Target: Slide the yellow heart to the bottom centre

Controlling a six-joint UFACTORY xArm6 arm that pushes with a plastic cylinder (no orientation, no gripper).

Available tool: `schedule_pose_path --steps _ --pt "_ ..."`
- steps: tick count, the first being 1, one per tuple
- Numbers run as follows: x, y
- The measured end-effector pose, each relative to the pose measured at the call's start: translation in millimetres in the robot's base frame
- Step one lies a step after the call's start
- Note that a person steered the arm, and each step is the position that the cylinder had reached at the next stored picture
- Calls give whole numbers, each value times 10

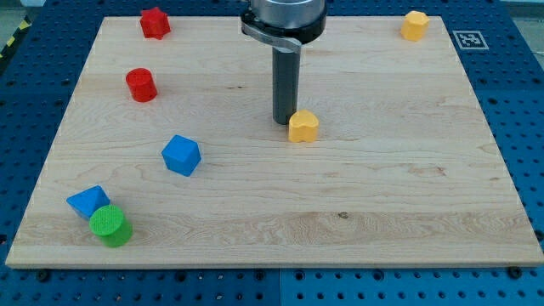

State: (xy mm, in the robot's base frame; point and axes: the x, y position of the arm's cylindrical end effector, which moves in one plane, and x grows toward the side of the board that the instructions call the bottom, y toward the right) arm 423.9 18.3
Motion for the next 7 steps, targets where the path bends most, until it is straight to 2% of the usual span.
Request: schedule_pose_path --steps 2,4,6,7 --pt "206 379" --pt "910 458" --pt "942 507" --pt "763 347"
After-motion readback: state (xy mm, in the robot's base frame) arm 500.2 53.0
